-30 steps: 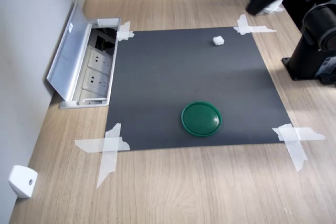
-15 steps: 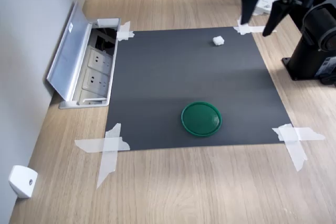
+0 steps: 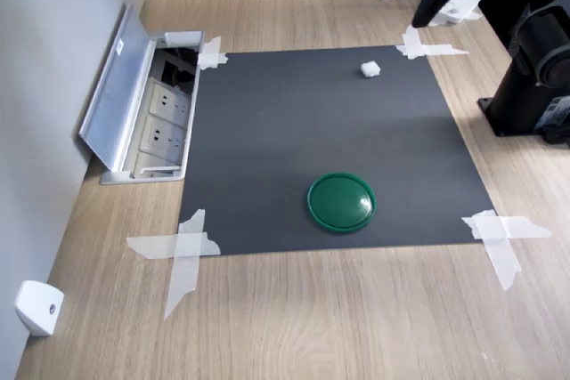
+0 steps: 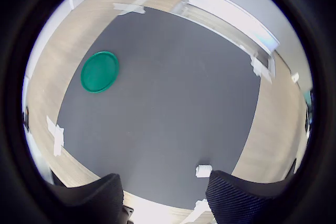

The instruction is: Grasp a white terminal and put it on the green lid.

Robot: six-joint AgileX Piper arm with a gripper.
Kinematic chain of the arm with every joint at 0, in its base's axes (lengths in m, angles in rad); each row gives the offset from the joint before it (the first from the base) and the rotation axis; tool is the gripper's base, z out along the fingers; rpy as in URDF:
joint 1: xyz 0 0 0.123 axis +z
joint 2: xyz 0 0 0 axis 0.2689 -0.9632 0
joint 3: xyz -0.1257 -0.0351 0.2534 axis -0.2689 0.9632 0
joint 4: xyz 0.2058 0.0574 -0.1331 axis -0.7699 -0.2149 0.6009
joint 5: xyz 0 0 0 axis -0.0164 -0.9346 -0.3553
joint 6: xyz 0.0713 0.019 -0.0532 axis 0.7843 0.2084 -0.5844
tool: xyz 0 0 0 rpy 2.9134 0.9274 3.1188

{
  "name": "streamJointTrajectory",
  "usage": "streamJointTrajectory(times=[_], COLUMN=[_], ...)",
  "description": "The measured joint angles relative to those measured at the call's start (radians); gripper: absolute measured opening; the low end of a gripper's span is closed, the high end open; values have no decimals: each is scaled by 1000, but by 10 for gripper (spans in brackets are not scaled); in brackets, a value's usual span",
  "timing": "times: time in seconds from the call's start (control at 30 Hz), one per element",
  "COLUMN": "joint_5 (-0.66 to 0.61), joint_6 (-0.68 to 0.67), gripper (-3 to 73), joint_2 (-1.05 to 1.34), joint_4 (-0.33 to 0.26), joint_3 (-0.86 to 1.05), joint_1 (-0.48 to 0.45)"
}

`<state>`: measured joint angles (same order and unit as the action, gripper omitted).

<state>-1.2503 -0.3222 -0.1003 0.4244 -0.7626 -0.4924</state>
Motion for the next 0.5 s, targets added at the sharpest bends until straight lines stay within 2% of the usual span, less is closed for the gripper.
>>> streamJointTrajectory(times=[0.07,0.17,0.5], joint_5=[0,0,5], joint_6=[-69,-155,-423], gripper=[676,676,670], joint_2=[-6,-16,-38], joint_4=[-32,-40,-59], joint_3=[0,0,86], joint_1=[-82,-166,-367])
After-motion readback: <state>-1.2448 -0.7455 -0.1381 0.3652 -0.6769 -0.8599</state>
